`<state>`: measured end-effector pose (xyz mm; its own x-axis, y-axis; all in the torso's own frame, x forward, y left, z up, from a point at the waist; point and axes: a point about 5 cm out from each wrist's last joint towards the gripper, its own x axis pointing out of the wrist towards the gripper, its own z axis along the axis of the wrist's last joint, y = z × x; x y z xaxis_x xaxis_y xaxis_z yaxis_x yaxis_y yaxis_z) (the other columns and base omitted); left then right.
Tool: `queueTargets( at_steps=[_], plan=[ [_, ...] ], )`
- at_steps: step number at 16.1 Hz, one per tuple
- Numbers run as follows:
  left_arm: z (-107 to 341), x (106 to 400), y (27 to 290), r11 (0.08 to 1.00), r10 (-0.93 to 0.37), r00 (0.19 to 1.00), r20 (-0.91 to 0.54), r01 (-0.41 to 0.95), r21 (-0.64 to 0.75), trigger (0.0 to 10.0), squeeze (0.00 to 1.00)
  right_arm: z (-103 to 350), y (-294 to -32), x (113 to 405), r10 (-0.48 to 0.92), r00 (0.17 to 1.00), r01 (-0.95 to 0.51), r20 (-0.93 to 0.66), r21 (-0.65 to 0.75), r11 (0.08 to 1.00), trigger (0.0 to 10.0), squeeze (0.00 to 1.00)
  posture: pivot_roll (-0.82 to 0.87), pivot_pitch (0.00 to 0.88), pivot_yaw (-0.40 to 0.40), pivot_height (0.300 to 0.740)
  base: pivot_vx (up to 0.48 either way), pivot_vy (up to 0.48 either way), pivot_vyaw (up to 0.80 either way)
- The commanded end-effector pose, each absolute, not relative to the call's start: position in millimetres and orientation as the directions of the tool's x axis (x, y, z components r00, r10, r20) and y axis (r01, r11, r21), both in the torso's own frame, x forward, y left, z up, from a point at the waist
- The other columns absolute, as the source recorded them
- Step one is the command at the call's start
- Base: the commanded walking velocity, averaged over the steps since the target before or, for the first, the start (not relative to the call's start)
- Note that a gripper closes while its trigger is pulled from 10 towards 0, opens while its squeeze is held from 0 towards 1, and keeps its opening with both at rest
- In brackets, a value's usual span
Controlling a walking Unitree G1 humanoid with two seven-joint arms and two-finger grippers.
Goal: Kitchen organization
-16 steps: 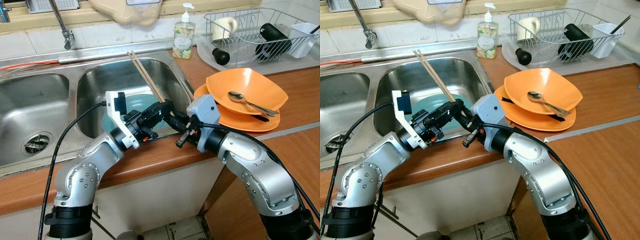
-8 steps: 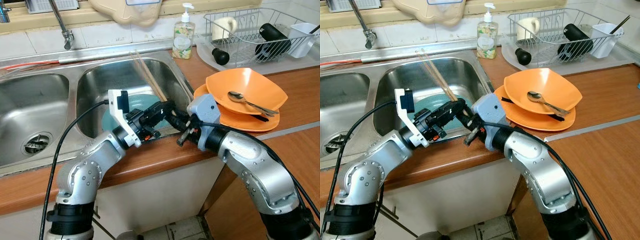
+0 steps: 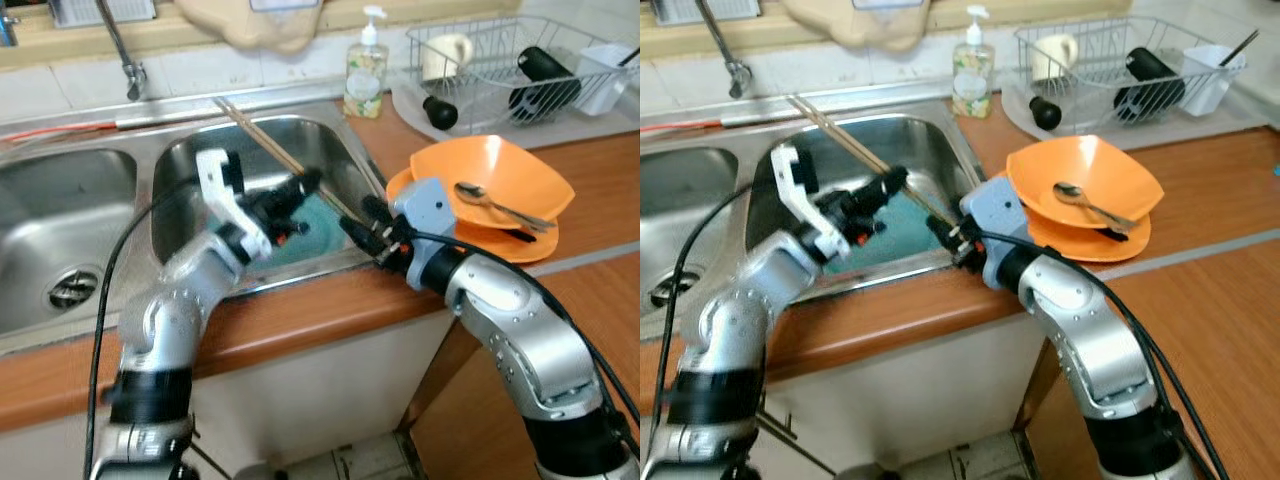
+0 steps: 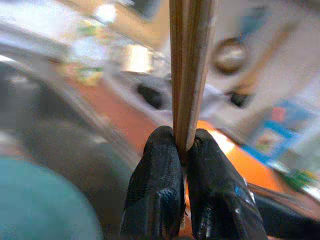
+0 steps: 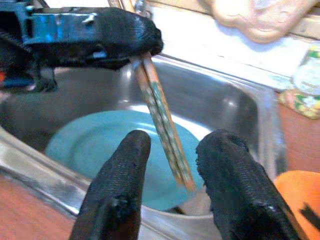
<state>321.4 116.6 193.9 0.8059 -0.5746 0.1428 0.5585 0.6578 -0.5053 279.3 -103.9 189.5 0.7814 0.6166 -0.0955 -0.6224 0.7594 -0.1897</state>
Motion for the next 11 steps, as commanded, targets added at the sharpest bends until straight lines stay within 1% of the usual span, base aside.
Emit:
queueTargets(
  at_steps=[1,2,4,5,6,7,11],
  plan=[
    [193,329,126,0.708,-0.515,0.85,0.111,0.495,-0.503,0.0,0.0,193,-108,282,0.594,0.8,-0.597,-0.084,-0.212,0.774,10.0,0.9,-0.04,0.0,0.09,0.74,0.0,0.0,0.0],
    [190,339,130,0.76,-0.462,0.885,0.06,0.43,-0.488,0.0,0.0,194,-110,282,0.597,0.797,-0.601,-0.09,-0.222,0.768,10.0,0.53,-0.04,0.0,0.092,0.74,0.0,0.0,0.0],
    [182,350,137,0.815,-0.372,0.928,-0.029,0.311,-0.489,0.0,0.0,193,-108,279,0.623,0.775,-0.629,-0.104,-0.222,0.745,10.0,0.53,-0.05,0.0,0.095,0.74,0.0,0.0,0.0],
    [174,358,145,0.861,-0.272,0.953,-0.133,0.18,-0.476,3.2,0.0,192,-106,275,0.643,0.756,-0.652,-0.118,-0.215,0.727,10.0,0.54,-0.04,0.0,0.093,0.74,0.0,0.0,0.0],
    [165,364,153,0.873,-0.169,0.955,-0.243,0.031,-0.487,10.0,0.0,191,-106,272,0.655,0.745,-0.666,-0.131,-0.21,0.716,10.0,0.54,-0.04,0.0,0.093,0.74,0.0,0.0,0.0],
    [159,366,156,0.872,-0.154,0.945,-0.289,-0.007,-0.489,10.0,1.0,191,-106,271,0.657,0.741,-0.669,-0.136,-0.217,0.71,10.0,0.54,-0.04,0.0,0.095,0.74,0.0,0.0,0.0],
    [153,368,159,0.878,-0.12,0.936,-0.332,-0.056,-0.475,10.0,1.0,194,-108,274,0.641,0.758,-0.649,-0.12,-0.239,0.723,10.0,0.57,-0.04,0.0,0.097,0.74,0.0,0.0,0.0]
  ],
)
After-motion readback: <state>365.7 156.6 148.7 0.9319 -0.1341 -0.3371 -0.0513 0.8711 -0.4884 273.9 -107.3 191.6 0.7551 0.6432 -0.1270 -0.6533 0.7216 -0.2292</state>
